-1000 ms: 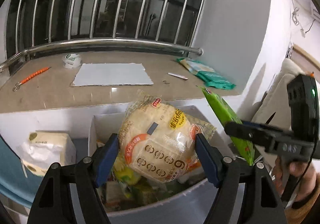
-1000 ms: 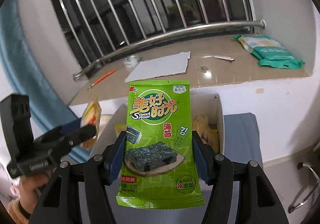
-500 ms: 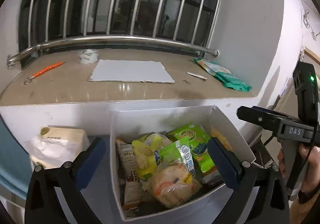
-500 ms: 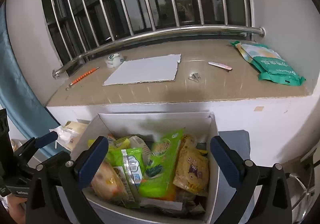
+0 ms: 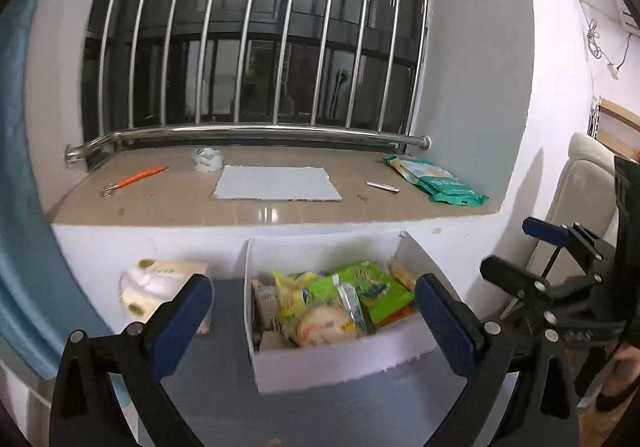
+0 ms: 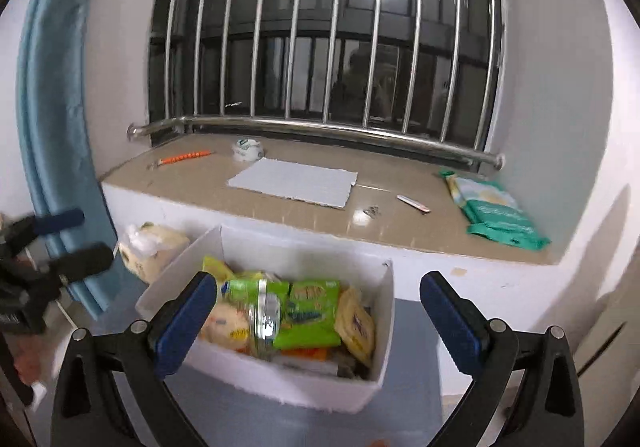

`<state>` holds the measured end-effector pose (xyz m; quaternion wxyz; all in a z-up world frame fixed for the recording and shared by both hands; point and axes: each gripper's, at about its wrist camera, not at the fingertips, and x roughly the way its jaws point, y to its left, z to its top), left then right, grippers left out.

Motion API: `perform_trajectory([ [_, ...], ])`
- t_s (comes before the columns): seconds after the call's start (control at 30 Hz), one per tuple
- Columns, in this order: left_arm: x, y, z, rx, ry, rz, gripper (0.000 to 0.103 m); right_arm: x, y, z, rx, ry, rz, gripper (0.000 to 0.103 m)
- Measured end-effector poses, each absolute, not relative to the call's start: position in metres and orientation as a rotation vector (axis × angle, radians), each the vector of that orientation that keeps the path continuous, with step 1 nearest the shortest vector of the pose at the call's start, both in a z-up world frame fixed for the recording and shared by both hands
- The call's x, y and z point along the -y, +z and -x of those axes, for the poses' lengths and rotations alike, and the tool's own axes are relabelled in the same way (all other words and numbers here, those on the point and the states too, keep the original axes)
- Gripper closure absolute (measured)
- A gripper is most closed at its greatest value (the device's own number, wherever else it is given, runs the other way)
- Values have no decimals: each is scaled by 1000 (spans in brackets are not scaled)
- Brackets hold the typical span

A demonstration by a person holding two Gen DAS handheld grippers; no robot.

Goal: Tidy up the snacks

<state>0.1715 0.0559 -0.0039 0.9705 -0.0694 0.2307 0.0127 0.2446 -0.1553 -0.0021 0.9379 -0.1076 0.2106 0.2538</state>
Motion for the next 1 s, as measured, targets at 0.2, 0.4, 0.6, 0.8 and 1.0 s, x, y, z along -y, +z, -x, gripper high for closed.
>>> perform_trajectory([
  [0.2,-34,1,-113,-489,7,134,0,183,2,-184,-463,626,120,0],
  [0.4,-12,1,-53,-474,15,135,0,208,1,-134,-497,687,48,0],
  [0.6,9,-6,-2,-486,17,158,0,235,-15,-88,-541,673,-23,0],
  [0.8,19,-9,27,-489,7,181,0,251,-31,-63,-578,652,-39,0],
  [1.0,26,-5,38,-487,5,148,0,249,-30,-46,-541,639,4,0],
])
